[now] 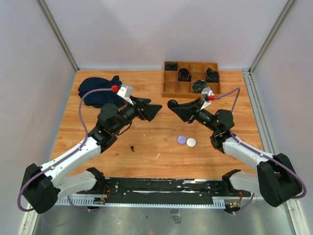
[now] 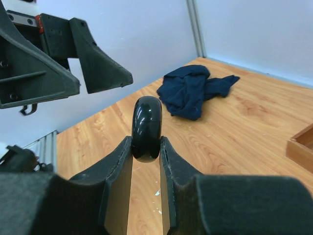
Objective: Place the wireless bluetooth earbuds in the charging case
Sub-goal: Pick up the charging case at the center of the board.
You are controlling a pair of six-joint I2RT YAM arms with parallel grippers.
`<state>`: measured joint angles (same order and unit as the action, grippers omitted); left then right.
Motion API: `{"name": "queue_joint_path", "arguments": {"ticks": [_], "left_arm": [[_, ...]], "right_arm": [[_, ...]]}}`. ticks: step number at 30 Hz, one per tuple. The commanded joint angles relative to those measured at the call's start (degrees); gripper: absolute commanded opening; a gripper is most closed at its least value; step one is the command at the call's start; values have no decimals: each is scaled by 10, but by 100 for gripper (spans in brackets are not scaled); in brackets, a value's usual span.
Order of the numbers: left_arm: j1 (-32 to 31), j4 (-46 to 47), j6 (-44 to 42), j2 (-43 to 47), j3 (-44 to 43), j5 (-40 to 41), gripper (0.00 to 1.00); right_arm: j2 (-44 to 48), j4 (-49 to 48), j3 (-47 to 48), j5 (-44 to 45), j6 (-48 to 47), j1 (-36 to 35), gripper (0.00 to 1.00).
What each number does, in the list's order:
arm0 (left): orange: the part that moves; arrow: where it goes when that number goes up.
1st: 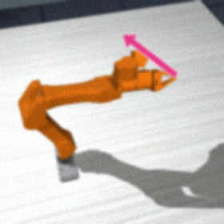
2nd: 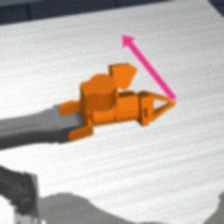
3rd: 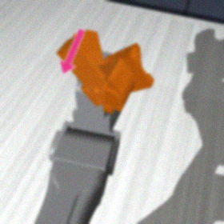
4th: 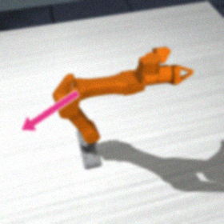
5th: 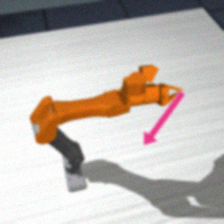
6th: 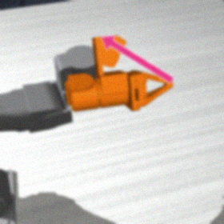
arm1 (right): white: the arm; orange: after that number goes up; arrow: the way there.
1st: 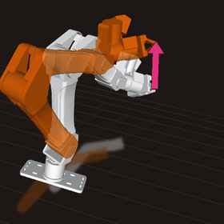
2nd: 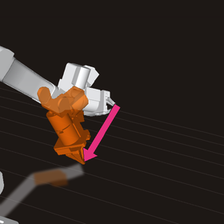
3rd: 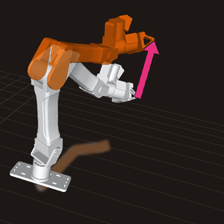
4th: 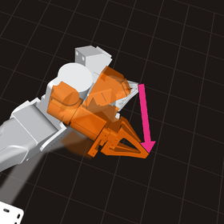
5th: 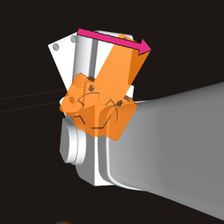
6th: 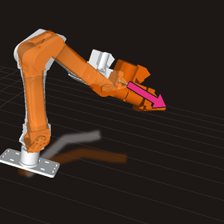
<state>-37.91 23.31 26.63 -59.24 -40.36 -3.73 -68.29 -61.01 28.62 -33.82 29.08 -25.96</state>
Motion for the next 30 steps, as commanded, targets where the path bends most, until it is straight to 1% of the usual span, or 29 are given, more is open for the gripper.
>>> {"name": "queue_joint_path", "arguments": {"ticks": [1,7,11,17,24,30], "left_arm": [[17,60,-21,13,3,-148,84],[39,77,-6,-3,-8,-225,84],[42,100,6,-16,-11,-270,81],[42,117,25,-33,-16,-296,72],[42,159,55,-56,-21,-336,59],[42,185,72,-63,-22,-360,55]], "right_arm": [[15,-21,2,-73,37,17,10],[19,-36,20,-118,72,18,10],[22,-66,25,-135,106,18,10],[7,-131,37,-170,160,17,11],[-14,-166,48,-194,194,16,11],[-24,-168,53,-203,196,12,11]]}}
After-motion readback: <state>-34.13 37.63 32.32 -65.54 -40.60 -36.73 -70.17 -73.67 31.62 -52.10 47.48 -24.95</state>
